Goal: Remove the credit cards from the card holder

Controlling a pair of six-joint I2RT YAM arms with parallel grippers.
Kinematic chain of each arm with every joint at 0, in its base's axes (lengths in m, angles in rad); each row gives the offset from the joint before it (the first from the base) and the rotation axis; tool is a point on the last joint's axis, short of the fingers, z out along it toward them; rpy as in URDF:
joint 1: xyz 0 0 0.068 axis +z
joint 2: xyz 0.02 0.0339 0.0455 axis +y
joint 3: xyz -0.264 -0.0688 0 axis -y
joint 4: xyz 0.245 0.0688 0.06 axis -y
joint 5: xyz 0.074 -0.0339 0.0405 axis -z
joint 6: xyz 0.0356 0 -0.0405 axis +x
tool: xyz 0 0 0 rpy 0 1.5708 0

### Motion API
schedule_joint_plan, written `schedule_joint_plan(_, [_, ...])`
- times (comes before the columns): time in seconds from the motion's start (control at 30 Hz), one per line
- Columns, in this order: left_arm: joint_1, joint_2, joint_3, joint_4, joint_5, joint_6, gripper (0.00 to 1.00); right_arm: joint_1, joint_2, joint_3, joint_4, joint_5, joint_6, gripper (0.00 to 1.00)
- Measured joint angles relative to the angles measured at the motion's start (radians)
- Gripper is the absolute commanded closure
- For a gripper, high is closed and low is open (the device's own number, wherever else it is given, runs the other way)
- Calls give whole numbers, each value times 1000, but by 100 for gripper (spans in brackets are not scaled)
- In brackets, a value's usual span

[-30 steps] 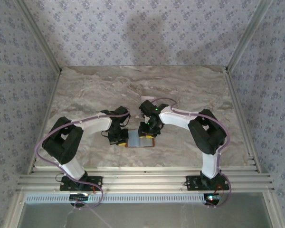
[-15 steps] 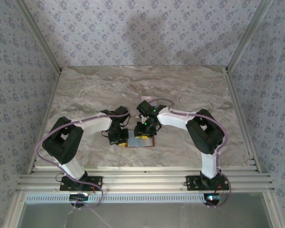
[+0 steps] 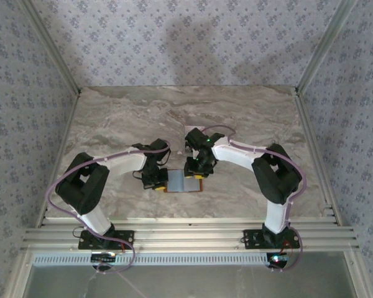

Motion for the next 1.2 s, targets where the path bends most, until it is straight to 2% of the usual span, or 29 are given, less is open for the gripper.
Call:
schedule_joint_plan(0.43, [0, 2, 0, 0, 0, 0, 97, 6, 34, -9, 23, -1, 1, 59])
schedule_joint_plan(1.2, [0, 2, 0, 1, 4, 0, 97, 31, 76, -10, 238, -166, 94, 61])
